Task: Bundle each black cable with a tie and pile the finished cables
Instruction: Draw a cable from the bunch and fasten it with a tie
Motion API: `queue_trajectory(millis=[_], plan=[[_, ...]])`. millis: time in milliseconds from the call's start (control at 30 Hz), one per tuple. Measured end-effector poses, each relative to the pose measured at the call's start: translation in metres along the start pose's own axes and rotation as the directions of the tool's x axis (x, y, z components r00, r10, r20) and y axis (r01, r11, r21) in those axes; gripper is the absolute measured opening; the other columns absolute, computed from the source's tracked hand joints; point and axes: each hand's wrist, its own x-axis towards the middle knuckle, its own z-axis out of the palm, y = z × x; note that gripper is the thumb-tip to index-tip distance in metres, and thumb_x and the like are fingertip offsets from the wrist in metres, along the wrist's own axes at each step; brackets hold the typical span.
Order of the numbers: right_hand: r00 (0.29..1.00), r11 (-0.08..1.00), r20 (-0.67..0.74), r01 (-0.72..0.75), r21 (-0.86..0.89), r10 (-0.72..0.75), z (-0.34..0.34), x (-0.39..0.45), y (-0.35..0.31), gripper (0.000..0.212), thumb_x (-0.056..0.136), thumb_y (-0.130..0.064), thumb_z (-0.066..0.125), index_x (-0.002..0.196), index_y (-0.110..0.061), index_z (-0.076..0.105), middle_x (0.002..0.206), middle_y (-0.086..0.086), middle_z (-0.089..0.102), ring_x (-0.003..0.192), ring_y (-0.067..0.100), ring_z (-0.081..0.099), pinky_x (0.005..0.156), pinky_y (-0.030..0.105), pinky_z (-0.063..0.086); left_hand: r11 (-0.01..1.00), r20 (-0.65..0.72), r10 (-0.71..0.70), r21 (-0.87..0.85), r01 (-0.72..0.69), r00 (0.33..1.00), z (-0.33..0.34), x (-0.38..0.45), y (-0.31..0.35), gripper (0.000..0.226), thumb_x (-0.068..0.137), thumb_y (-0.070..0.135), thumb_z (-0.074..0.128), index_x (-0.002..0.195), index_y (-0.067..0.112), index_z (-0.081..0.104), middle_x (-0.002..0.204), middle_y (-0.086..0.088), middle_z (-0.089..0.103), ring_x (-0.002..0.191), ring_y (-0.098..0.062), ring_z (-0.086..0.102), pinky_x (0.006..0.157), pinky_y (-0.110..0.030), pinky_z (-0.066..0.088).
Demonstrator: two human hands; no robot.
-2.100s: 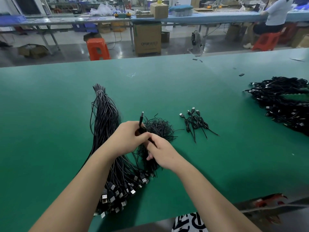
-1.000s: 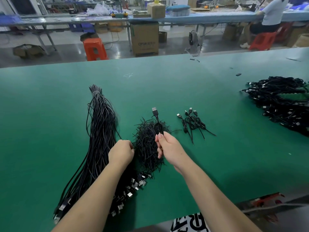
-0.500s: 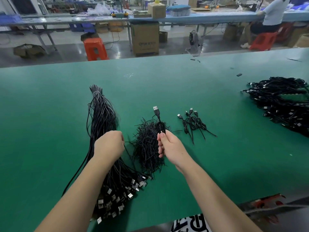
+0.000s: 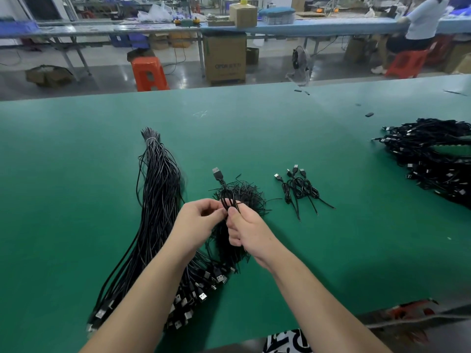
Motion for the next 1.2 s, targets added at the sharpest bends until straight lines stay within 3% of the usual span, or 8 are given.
queue_trajectory(millis=[133,300,400,567,667,1000,1100,1200], plan=[[0.997,1.0,-0.081,-0.005,-0.004,0.005,-0.002,0.003,0.001,0.026,0.11,-0.019,0.037,0.11,0.003,0.052,0.057,-0.015,0.036,0.047,0.004,0.025,0.044,0.021,0.019,0.986,-0.051,0.067,0.158,-0.058,0.996,0.005,-0.002,0.0,0.012,0.092,0.014,0.069,0.084,0.019,0.075,0.067,0.008,0.068,0.054,-0.008,0.056,0.054,-0.022,0.045],[0.993,0.999,-0.11,-0.036,0.007,0.036,-0.003,0.005,0.0,0.027,0.109,-0.024,0.04,0.083,-0.018,0.036,0.056,-0.011,0.035,0.047,0.007,0.024,0.044,0.024,0.018,0.671,-0.041,0.441,0.678,-0.299,0.897,0.008,-0.009,0.0,0.006,0.089,0.017,0.068,0.095,0.016,0.068,0.093,0.004,0.06,0.072,-0.02,0.058,0.064,-0.034,0.049],[0.991,0.998,-0.112,-0.068,0.011,0.068,-0.008,0.006,-0.002,0.025,0.109,-0.025,0.041,0.085,-0.017,0.038,0.058,-0.01,0.036,0.048,0.007,0.024,0.044,0.024,0.02,0.469,0.061,0.623,0.769,-0.434,0.78,0.003,-0.01,-0.004,0.006,0.085,0.011,0.071,0.089,0.011,0.067,0.091,-0.002,0.06,0.067,-0.022,0.057,0.053,-0.036,0.05],[0.985,0.985,0.021,-0.174,0.005,0.174,-0.015,0.003,-0.009,0.027,0.109,-0.027,0.042,0.084,-0.019,0.038,0.062,-0.005,0.032,0.047,0.007,0.022,0.042,0.021,0.02,0.119,0.317,0.792,0.758,-0.642,0.522,-0.004,-0.004,-0.009,0.015,0.094,0.005,0.053,0.092,0.007,0.068,0.11,-0.008,0.067,0.115,-0.03,0.062,0.094,-0.039,0.048],[0.964,0.976,0.162,-0.217,0.014,0.212,-0.02,0.0,-0.015,0.028,0.108,-0.029,0.044,0.082,-0.02,0.041,0.061,-0.005,0.033,0.046,0.007,0.022,0.041,0.021,0.019,0.185,0.352,0.761,0.689,-0.701,0.546,-0.006,-0.002,-0.006,0.022,0.095,0.004,0.047,0.097,0.008,0.069,0.116,-0.003,0.071,0.123,-0.02,0.062,0.109,-0.038,0.043],[0.979,0.972,0.152,-0.102,-0.211,0.136,-0.015,-0.002,-0.011,0.024,0.093,-0.037,0.043,0.076,-0.019,0.042,0.056,-0.01,0.036,0.046,0.008,0.025,0.043,0.023,0.021,0.83,0.016,0.414,0.405,-0.384,0.91,0.001,-0.007,0.009,0.012,0.097,0.014,0.06,0.09,0.023,0.062,0.082,0.016,0.063,0.082,-0.001,0.057,0.07,-0.012,0.039],[0.984,0.707,0.117,0.176,-0.685,-0.131,-0.014,-0.007,-0.009,0.036,0.107,-0.036,0.035,0.074,-0.019,0.039,0.066,-0.006,0.047,0.061,0.014,0.042,0.061,0.039,0.039,0.875,-0.009,0.315,0.389,-0.287,0.949,0.002,-0.005,0.009,0.015,0.098,0.018,0.059,0.086,0.028,0.061,0.078,0.014,0.062,0.073,0.002,0.055,0.062,-0.01,0.037],[0.969,0.49,0.135,0.221,-0.844,-0.205,-0.013,-0.008,-0.009,0.034,0.108,-0.036,0.031,0.075,-0.027,0.033,0.068,-0.006,0.048,0.068,0.025,0.049,0.064,0.043,0.038,0.916,-0.013,0.209,0.351,-0.192,0.978,-0.001,-0.001,0.01,0.016,0.097,0.023,0.061,0.083,0.03,0.063,0.073,0.013,0.063,0.065,0.002,0.054,0.057,-0.012,0.037]])
